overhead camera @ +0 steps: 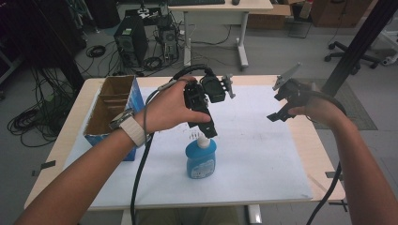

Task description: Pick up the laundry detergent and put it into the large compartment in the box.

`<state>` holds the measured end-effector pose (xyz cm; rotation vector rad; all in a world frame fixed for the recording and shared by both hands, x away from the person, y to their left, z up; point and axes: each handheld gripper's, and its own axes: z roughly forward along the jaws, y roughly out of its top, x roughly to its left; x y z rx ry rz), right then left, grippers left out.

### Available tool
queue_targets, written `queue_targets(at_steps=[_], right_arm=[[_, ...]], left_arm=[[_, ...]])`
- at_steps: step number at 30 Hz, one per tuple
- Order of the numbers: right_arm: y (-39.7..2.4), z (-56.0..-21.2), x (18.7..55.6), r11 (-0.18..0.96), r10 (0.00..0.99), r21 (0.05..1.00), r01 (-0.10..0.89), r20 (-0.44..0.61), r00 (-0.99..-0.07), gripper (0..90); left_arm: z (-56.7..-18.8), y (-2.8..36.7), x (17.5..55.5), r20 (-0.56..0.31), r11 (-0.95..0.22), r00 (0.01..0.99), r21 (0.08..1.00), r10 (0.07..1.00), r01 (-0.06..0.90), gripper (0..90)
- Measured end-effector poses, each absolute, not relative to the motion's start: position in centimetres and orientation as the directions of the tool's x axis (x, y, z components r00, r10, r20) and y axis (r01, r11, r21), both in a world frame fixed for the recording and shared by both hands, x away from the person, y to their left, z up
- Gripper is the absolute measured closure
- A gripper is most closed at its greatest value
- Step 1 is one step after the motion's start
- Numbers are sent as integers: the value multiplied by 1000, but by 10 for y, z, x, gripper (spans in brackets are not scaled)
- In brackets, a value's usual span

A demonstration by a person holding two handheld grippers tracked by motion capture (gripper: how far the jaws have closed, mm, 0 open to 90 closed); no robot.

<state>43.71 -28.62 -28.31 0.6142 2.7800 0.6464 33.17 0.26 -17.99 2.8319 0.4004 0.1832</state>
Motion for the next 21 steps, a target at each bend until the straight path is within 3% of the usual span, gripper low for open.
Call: queue_targets(at_steps=[21], right_arm=[[-284, -286, 438, 818, 440, 461, 345, -115, -891, 95]], left_arm=[[-200, 5, 329, 81, -920, 945, 268, 316, 284, 66]])
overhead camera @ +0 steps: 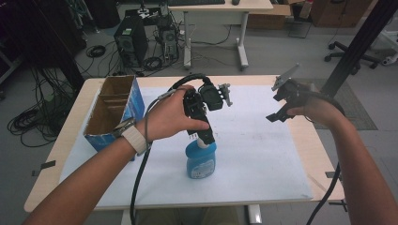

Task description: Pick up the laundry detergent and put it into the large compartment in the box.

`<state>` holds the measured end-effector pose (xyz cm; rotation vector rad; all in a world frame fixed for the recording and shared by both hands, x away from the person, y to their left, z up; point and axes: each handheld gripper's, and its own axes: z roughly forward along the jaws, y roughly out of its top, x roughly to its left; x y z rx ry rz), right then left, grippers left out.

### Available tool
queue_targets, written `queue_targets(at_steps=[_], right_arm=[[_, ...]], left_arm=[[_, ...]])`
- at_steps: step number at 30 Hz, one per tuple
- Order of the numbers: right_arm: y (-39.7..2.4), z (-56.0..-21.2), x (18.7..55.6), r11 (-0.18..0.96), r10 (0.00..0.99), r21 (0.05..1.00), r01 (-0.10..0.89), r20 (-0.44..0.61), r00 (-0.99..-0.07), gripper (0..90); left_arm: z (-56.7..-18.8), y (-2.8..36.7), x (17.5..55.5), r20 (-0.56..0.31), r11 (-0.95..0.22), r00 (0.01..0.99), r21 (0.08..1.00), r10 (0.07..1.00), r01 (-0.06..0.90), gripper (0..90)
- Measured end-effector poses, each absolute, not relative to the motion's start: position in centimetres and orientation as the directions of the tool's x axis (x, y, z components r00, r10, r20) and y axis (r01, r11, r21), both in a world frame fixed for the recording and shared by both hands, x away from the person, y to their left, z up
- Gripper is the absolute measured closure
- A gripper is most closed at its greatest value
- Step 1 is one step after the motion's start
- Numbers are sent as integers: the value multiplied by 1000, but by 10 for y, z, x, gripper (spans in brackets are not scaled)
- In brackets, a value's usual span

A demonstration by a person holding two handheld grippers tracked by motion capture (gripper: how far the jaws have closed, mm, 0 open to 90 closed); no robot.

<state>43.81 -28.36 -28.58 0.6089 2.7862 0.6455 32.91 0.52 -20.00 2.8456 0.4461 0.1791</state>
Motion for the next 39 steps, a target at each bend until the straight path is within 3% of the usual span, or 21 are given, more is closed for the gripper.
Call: queue_targets(at_steps=[39], right_arm=[[-282, -289, 438, 819, 437, 461, 342, -114, -892, 95]], left_arm=[[-237, 5, 326, 47, -919, 942, 239, 333, 314, 69]])
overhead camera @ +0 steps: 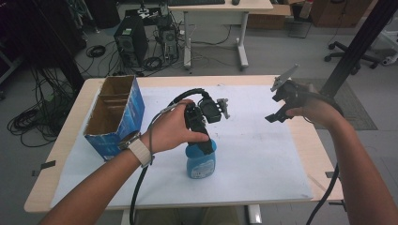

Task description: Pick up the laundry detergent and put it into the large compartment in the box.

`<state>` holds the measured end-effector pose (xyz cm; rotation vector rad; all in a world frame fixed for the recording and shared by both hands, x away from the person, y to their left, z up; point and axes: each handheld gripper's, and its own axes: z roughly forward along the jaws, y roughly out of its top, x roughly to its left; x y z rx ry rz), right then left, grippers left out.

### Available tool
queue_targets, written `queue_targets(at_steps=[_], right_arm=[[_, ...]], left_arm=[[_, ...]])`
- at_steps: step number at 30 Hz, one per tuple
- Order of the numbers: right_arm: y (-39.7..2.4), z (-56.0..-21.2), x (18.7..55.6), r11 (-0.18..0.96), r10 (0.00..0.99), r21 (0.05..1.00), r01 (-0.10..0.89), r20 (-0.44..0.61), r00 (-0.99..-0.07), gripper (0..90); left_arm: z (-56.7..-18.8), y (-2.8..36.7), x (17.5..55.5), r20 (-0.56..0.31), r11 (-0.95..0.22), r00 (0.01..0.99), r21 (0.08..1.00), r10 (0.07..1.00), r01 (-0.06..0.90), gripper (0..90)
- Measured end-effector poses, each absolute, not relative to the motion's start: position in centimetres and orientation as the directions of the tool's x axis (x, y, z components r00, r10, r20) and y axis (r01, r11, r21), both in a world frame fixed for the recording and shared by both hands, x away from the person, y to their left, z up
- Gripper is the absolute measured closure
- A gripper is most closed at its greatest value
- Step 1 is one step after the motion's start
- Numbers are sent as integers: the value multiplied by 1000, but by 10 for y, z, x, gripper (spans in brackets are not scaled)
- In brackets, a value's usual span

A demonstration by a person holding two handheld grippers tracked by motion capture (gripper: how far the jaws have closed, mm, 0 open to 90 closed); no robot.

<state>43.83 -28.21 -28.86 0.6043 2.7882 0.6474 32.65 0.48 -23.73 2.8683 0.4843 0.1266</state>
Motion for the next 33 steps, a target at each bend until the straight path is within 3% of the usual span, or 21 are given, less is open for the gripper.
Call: queue_targets(at_steps=[33], right_arm=[[-281, -293, 440, 819, 434, 461, 341, -109, -894, 95]], left_arm=[[-266, 7, 330, 10, -914, 939, 235, 343, 331, 71]])
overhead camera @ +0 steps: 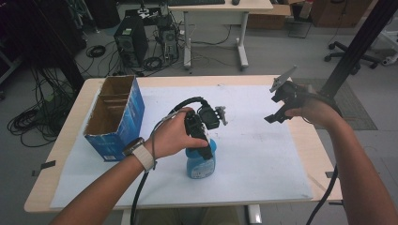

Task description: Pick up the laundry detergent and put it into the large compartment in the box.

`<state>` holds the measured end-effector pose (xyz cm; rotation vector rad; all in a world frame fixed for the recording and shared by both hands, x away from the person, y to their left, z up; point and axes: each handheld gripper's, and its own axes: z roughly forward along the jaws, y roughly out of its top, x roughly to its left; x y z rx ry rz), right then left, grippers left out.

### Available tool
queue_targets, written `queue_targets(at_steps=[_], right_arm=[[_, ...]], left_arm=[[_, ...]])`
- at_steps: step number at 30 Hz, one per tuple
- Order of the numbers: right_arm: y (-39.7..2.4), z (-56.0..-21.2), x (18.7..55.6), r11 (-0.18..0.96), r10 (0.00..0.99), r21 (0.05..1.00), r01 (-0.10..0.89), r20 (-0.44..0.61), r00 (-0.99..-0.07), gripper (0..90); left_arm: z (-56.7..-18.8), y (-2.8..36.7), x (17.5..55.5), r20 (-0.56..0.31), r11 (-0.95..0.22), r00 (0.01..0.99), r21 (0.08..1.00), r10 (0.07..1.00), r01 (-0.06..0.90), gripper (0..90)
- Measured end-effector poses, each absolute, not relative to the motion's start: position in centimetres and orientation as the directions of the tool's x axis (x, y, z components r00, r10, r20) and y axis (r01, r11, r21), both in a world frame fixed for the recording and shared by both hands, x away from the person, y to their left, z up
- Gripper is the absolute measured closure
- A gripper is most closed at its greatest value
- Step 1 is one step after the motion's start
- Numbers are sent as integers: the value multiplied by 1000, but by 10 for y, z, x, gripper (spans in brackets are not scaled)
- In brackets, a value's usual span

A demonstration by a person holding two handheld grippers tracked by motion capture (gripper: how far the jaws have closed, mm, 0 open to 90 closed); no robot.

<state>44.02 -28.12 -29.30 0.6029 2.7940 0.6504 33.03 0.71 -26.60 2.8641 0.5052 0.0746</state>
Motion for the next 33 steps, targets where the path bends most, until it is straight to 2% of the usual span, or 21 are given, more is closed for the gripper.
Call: queue_targets(at_steps=[21, 33], right_arm=[[-278, -296, 442, 823, 431, 453, 344, -102, -897, 95], [-276, -297, 442, 824, 426, 453, 340, -100, -899, 95]], left_arm=[[-284, 6, 331, 6, -923, 946, 220, 324, 315, 77], [-290, 6, 331, 3, -920, 943, 224, 332, 323, 115]])
